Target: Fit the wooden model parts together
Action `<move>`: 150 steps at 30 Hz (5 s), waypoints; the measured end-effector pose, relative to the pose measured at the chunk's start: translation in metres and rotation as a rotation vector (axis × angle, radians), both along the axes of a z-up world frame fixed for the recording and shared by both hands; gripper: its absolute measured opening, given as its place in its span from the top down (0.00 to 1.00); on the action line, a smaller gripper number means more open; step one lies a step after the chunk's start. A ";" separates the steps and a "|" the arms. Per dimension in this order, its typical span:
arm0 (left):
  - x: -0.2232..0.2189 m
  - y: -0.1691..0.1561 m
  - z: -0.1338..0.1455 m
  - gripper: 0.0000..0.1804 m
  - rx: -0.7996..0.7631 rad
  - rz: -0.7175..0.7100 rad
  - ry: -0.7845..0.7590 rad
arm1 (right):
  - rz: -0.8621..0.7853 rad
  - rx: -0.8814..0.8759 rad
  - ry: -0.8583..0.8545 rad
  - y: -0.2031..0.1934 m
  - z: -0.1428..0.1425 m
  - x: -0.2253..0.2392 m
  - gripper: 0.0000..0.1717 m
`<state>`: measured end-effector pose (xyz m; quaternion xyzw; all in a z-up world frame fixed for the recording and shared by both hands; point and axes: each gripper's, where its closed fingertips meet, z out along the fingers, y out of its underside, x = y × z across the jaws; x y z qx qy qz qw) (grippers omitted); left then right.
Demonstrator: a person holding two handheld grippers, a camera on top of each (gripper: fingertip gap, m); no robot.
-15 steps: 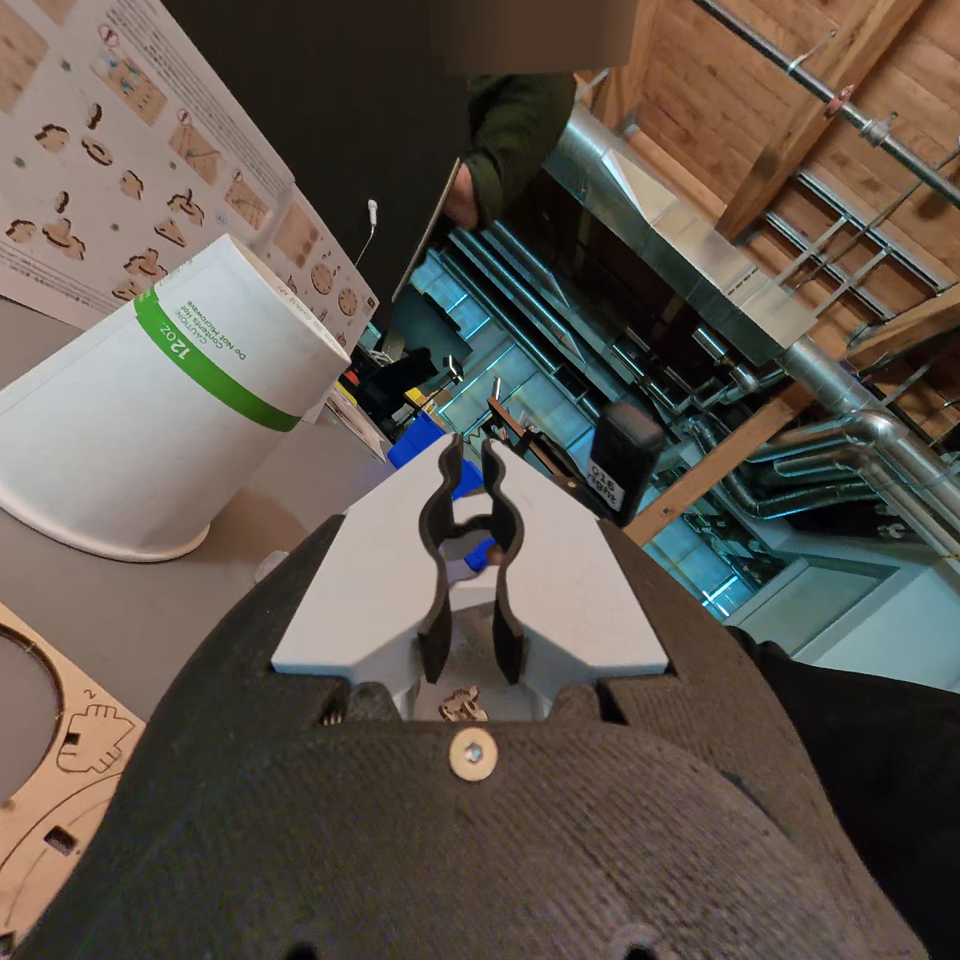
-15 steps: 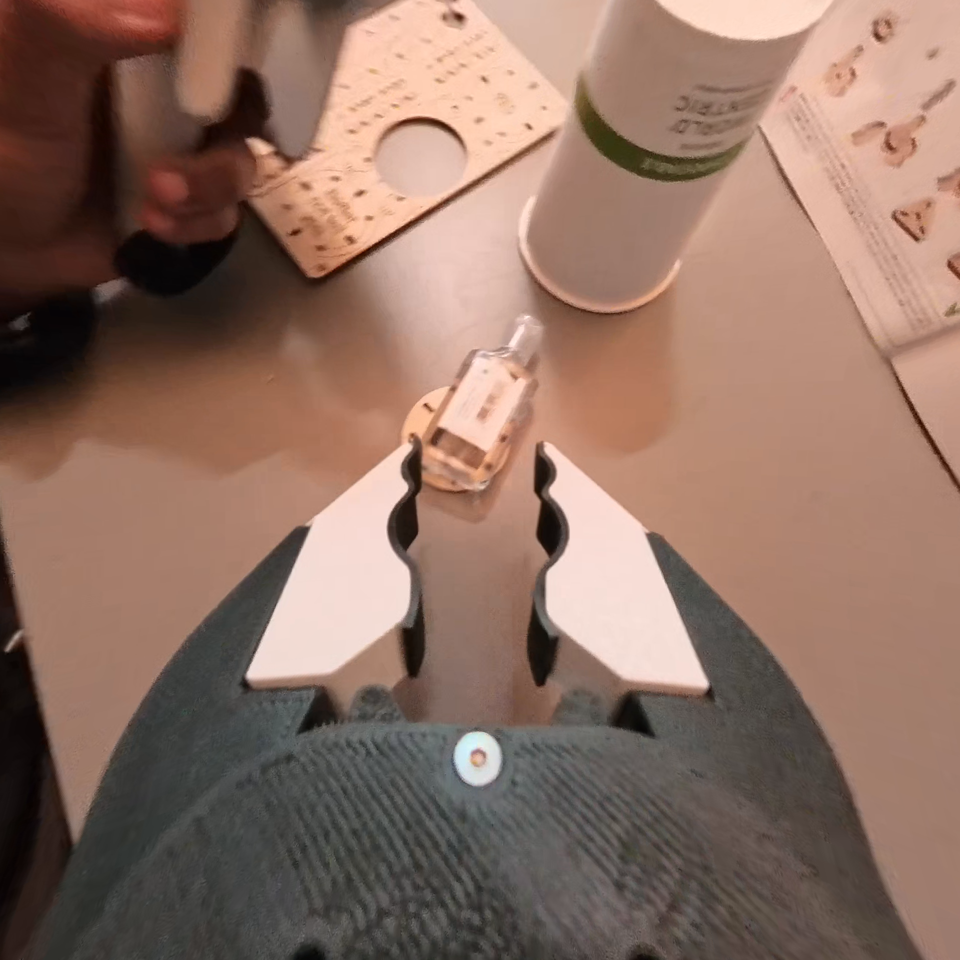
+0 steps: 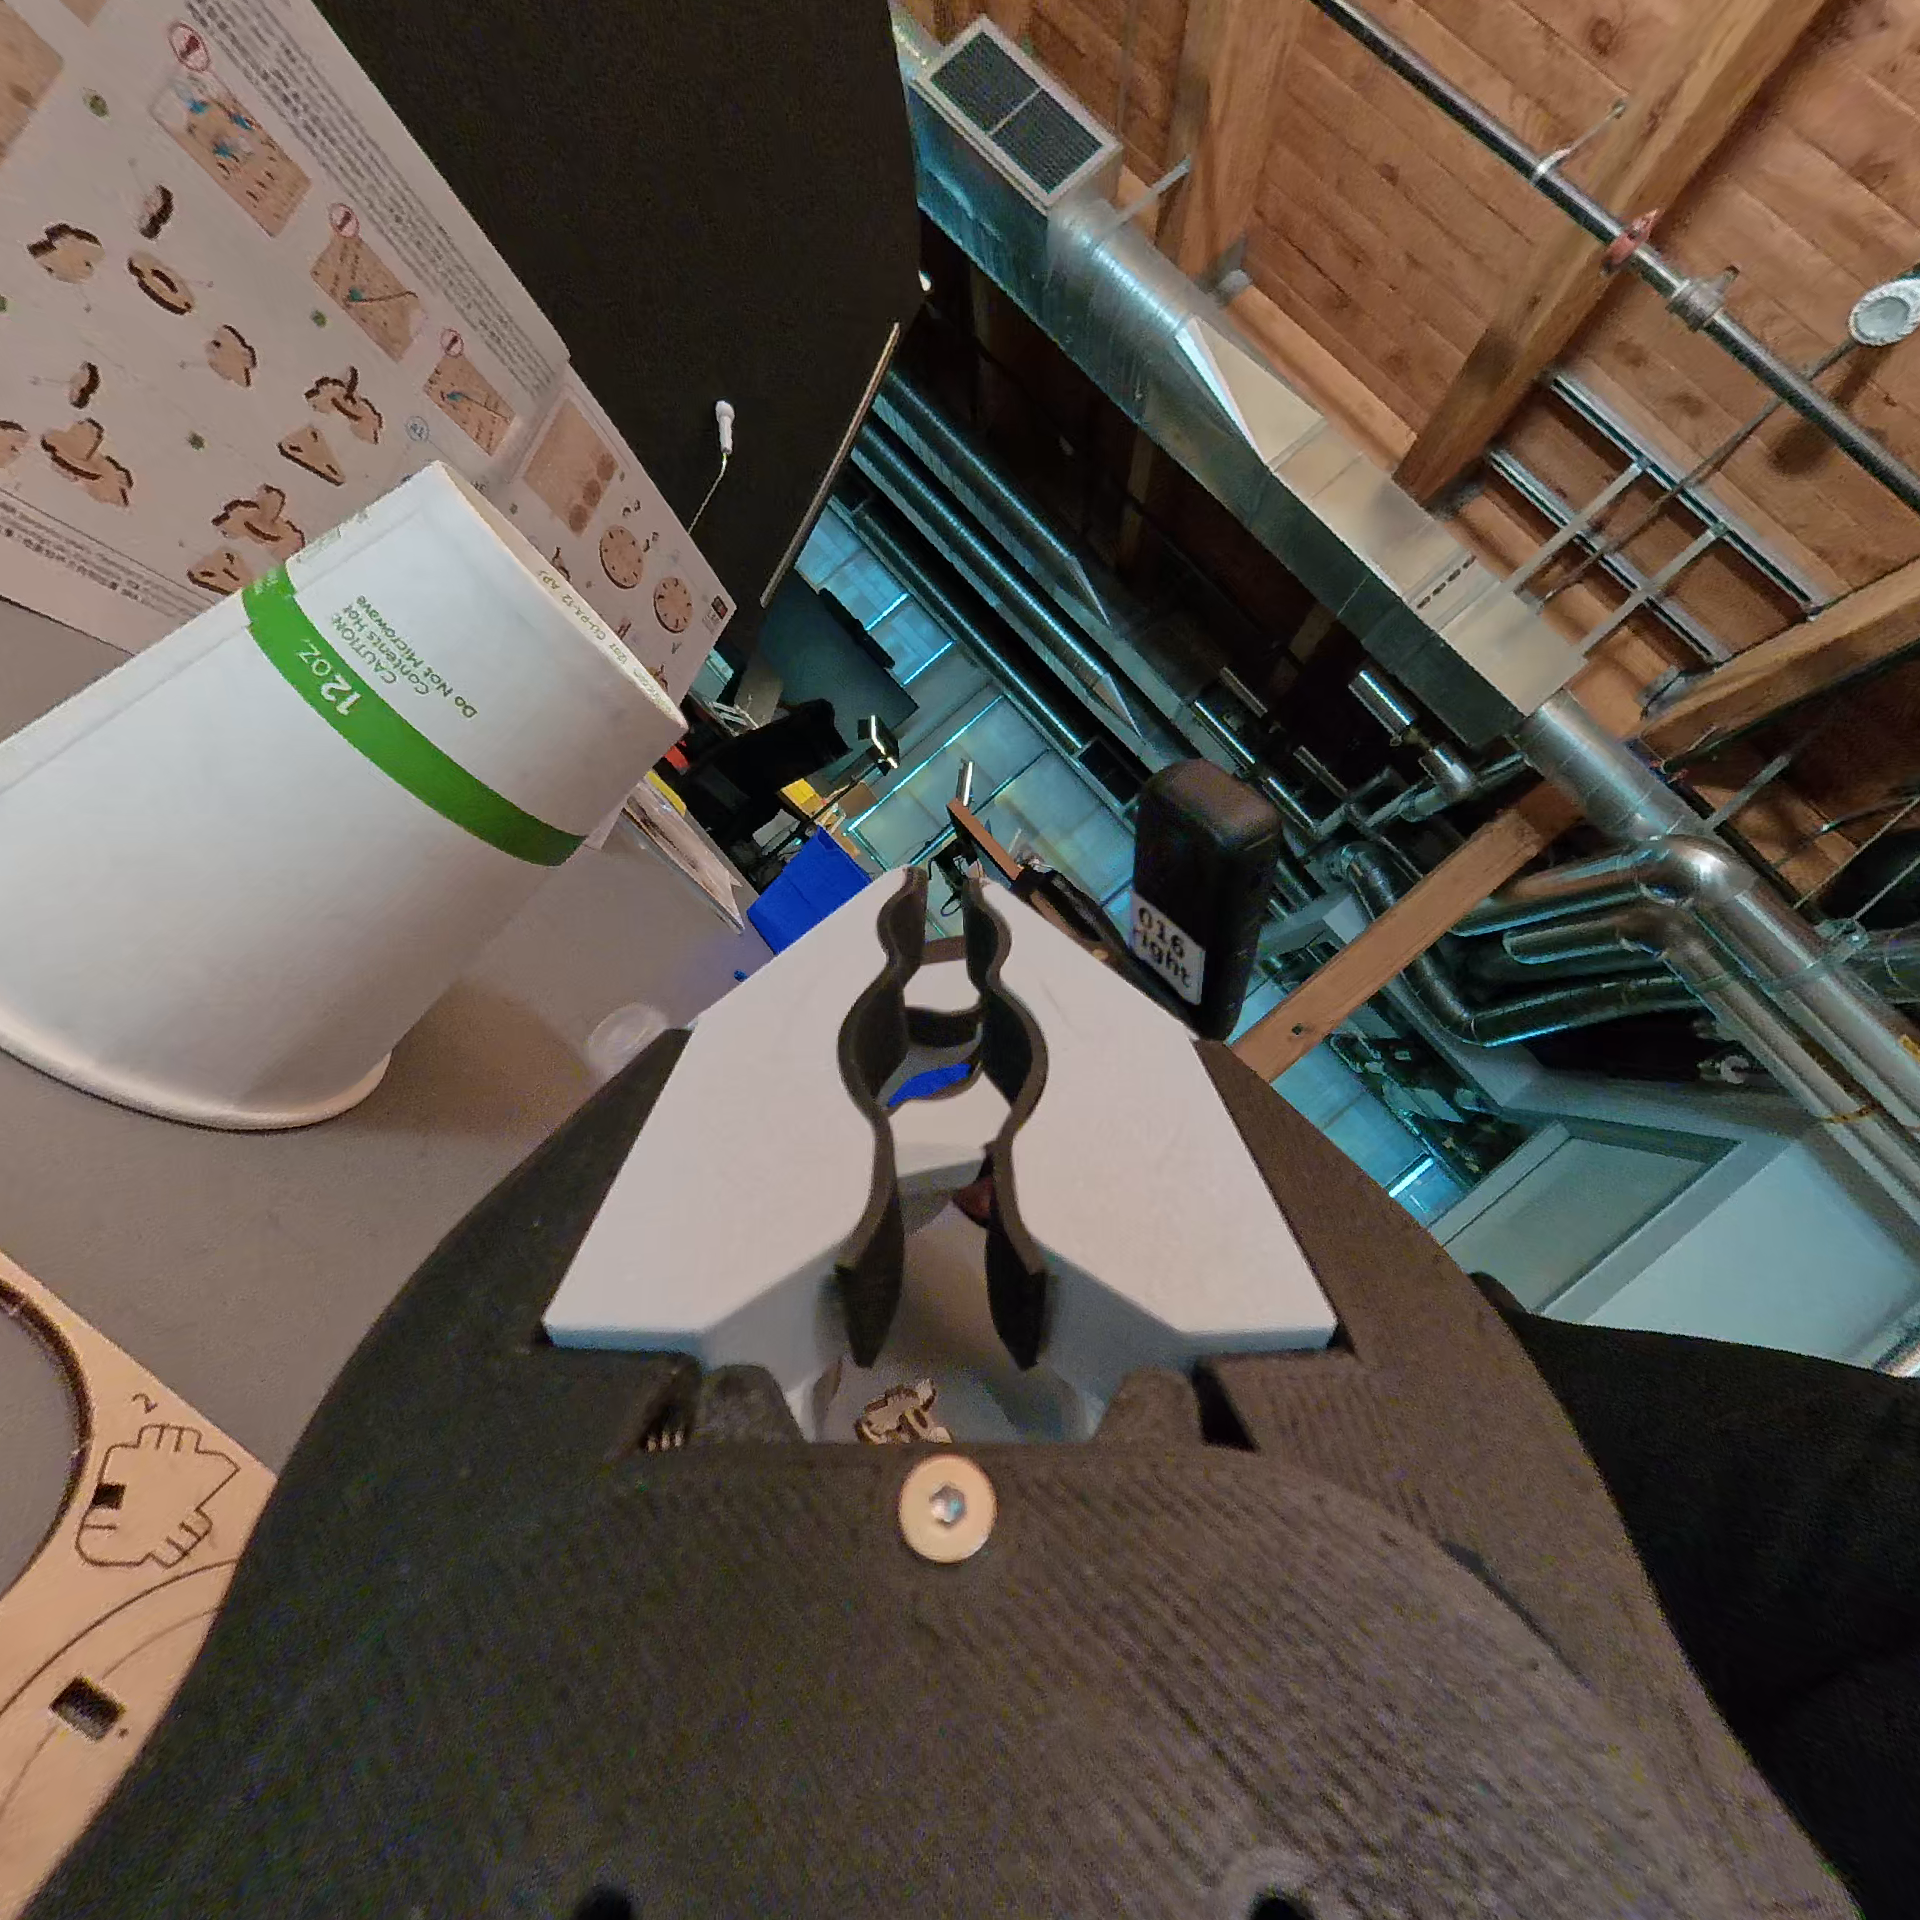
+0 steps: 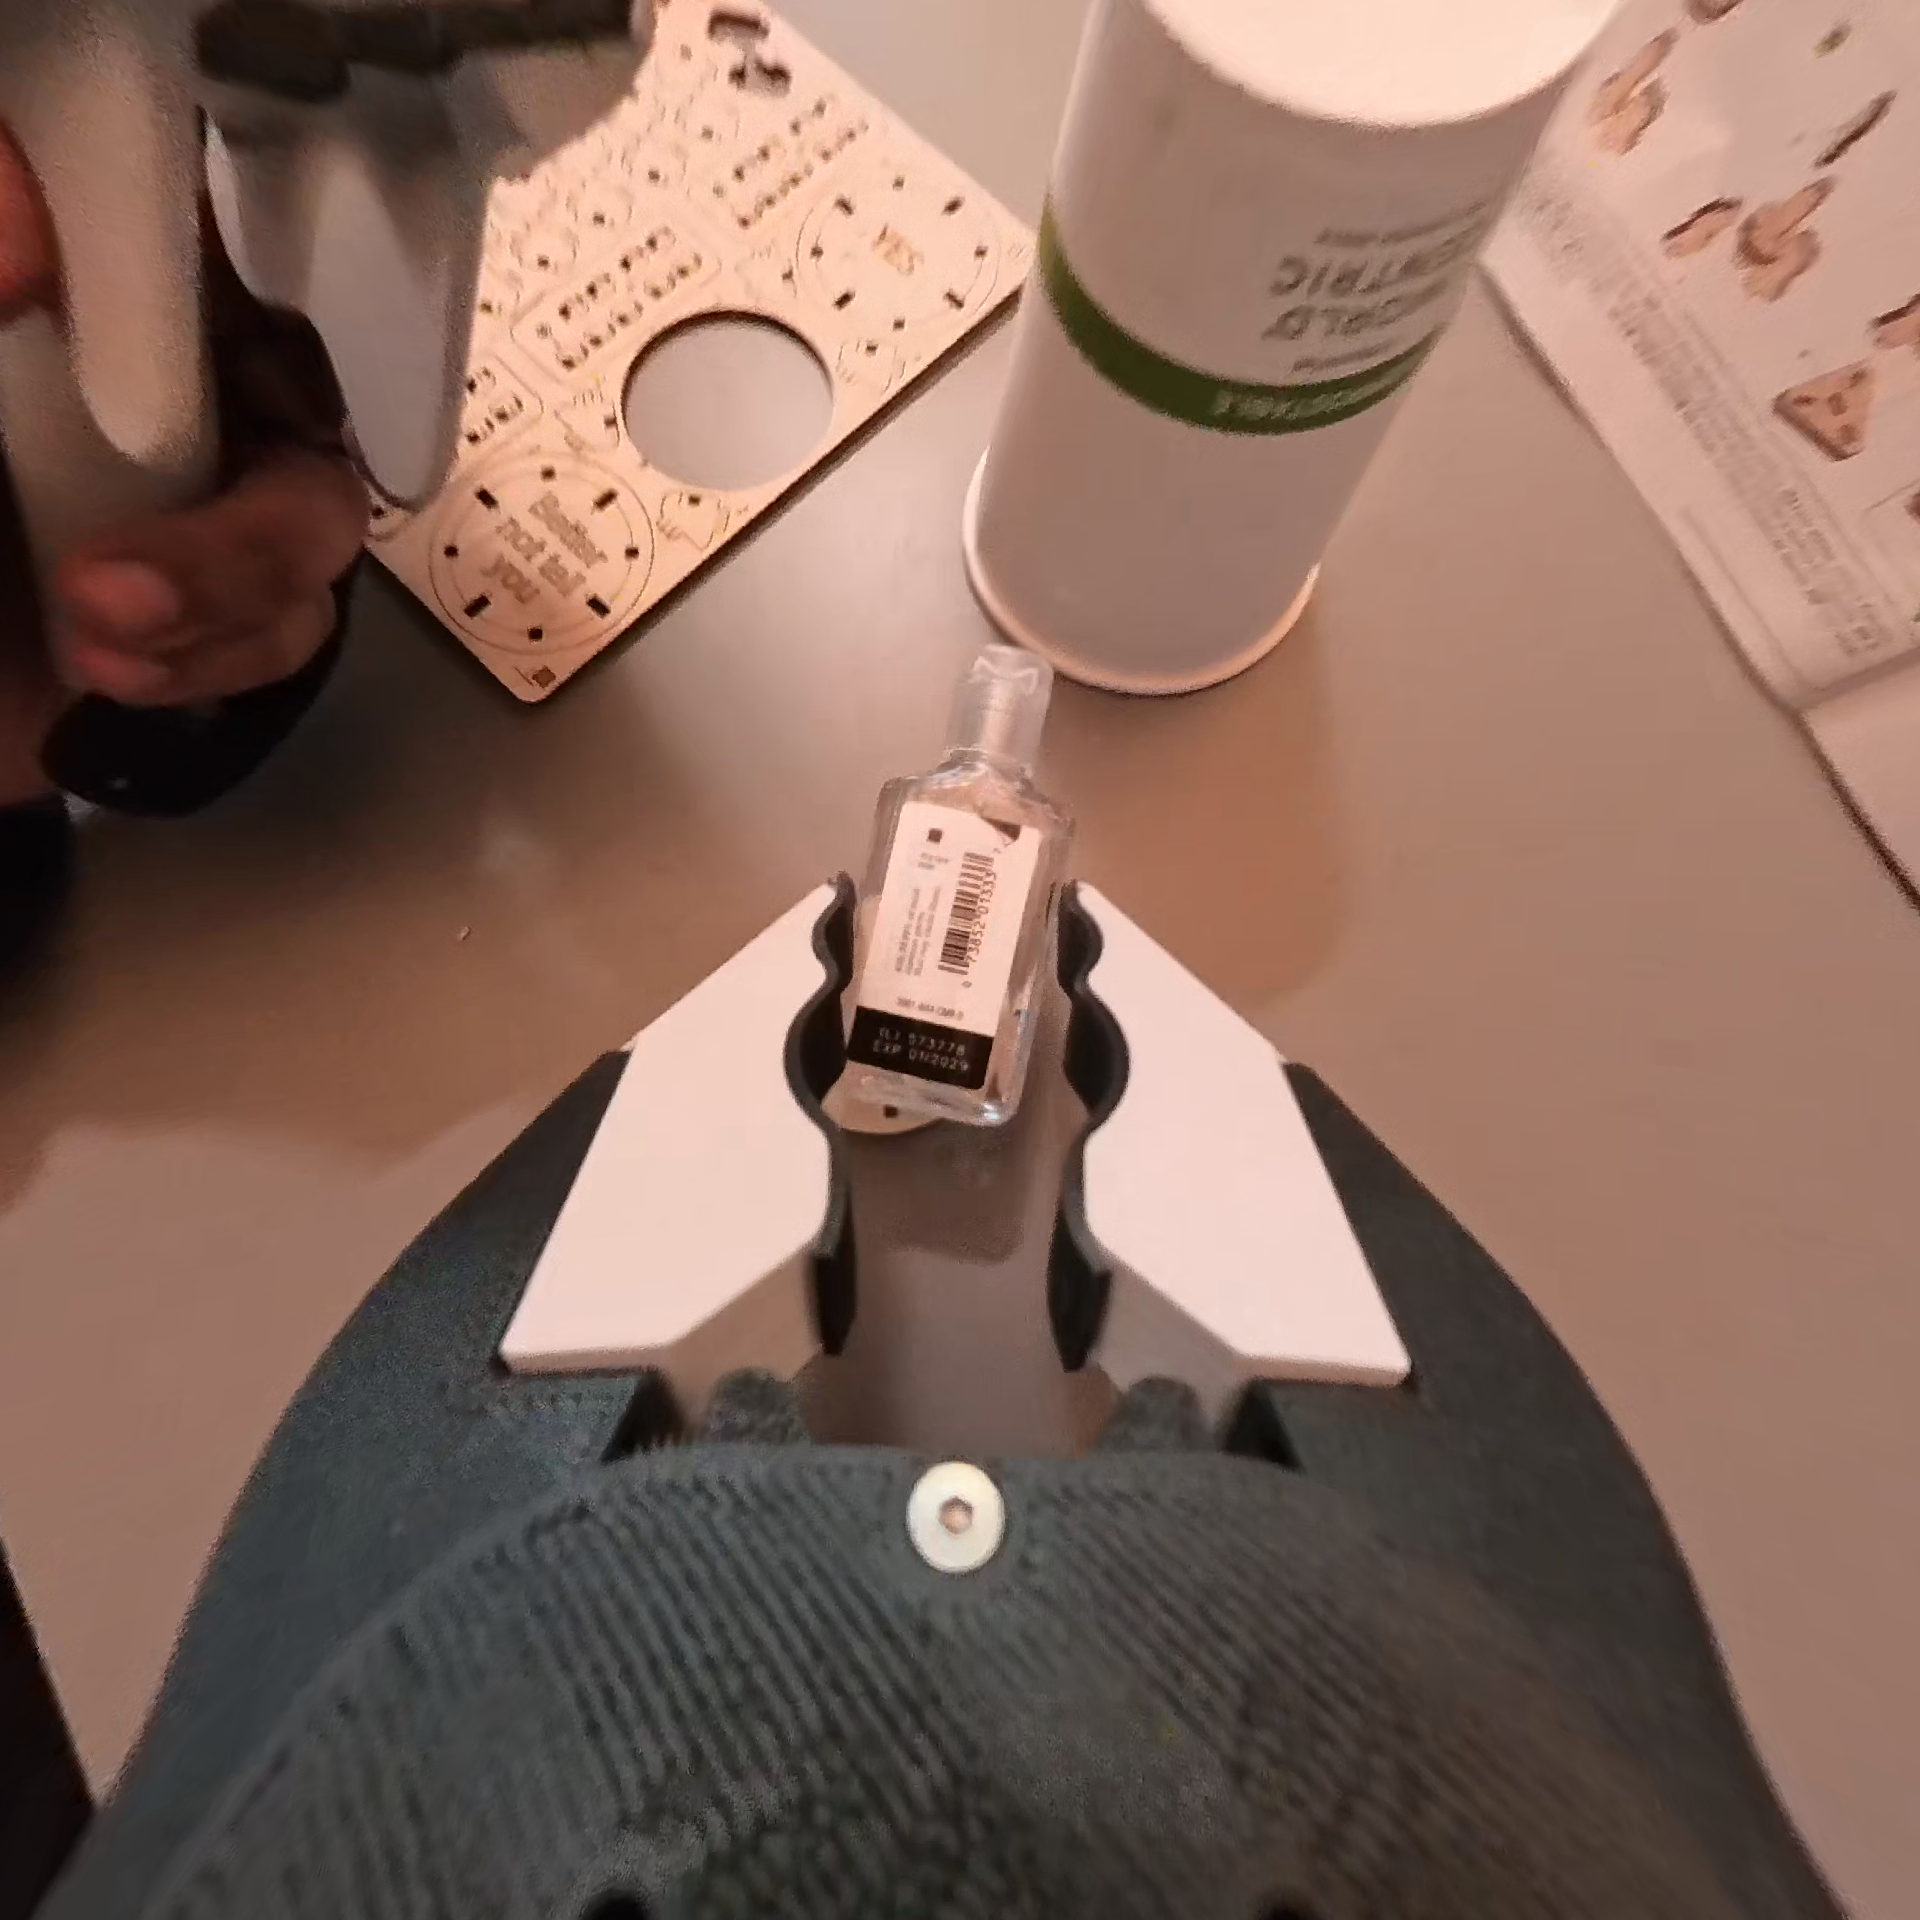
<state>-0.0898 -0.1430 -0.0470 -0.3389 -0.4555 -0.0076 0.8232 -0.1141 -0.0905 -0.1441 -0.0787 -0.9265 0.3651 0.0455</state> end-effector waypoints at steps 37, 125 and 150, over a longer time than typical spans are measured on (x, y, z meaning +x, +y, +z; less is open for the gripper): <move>-0.003 0.010 -0.015 0.97 -0.029 -0.032 -0.063 | -1.127 0.039 0.027 0.238 0.014 -0.380 0.53; 0.023 0.001 -0.004 0.89 -0.050 0.084 0.037 | 0.224 0.331 0.260 0.068 0.017 0.087 0.65; 0.021 0.055 -0.017 1.00 -0.631 0.082 0.087 | -0.236 -0.260 0.061 0.141 0.017 0.082 1.00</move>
